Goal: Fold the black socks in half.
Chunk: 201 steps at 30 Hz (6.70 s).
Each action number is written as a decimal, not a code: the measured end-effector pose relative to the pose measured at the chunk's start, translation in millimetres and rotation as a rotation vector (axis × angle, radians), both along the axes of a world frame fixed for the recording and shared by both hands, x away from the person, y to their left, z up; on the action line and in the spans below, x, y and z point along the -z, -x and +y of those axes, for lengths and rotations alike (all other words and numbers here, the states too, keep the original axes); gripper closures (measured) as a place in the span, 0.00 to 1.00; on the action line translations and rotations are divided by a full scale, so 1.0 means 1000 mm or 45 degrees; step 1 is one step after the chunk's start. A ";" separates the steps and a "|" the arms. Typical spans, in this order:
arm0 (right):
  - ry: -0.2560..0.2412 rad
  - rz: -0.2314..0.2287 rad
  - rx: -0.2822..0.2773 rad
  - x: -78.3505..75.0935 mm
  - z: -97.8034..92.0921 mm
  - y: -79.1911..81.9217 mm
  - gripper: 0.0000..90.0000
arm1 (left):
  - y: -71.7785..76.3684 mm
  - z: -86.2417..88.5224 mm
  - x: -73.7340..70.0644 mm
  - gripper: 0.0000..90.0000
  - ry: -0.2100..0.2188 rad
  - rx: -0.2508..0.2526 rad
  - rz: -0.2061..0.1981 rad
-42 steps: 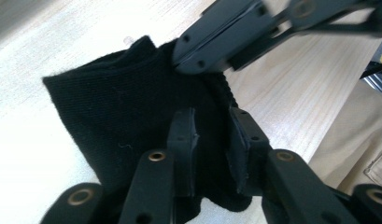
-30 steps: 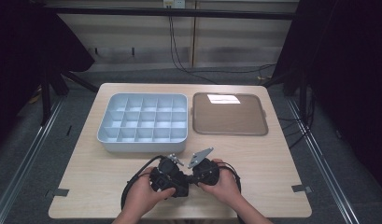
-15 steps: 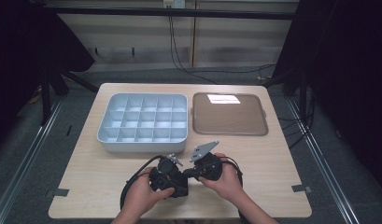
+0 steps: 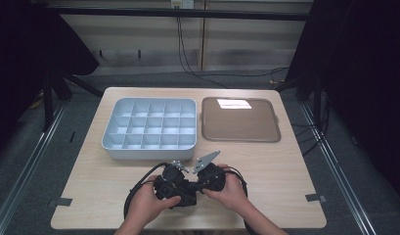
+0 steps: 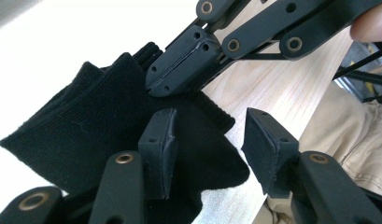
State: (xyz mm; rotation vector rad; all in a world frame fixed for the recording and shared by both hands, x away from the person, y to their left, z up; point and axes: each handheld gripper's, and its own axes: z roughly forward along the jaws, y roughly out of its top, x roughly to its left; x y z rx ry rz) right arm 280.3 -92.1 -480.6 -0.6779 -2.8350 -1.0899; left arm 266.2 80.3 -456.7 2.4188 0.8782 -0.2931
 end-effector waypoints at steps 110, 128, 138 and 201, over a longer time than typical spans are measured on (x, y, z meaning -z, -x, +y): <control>-0.046 -0.029 0.038 0.017 0.001 -0.002 1.00 | -0.011 0.032 -0.018 0.77 -0.048 -0.147 -0.209; -0.078 -0.076 0.120 0.008 -0.029 0.000 0.91 | -0.011 0.027 -0.002 0.79 -0.160 -0.155 -0.234; -0.051 -0.093 0.265 0.014 -0.063 -0.003 0.58 | -0.008 0.027 -0.015 0.64 -0.165 -0.178 -0.215; -0.036 -0.247 0.352 0.030 -0.102 0.005 0.22 | -0.006 0.041 -0.001 0.41 -0.121 -0.385 0.005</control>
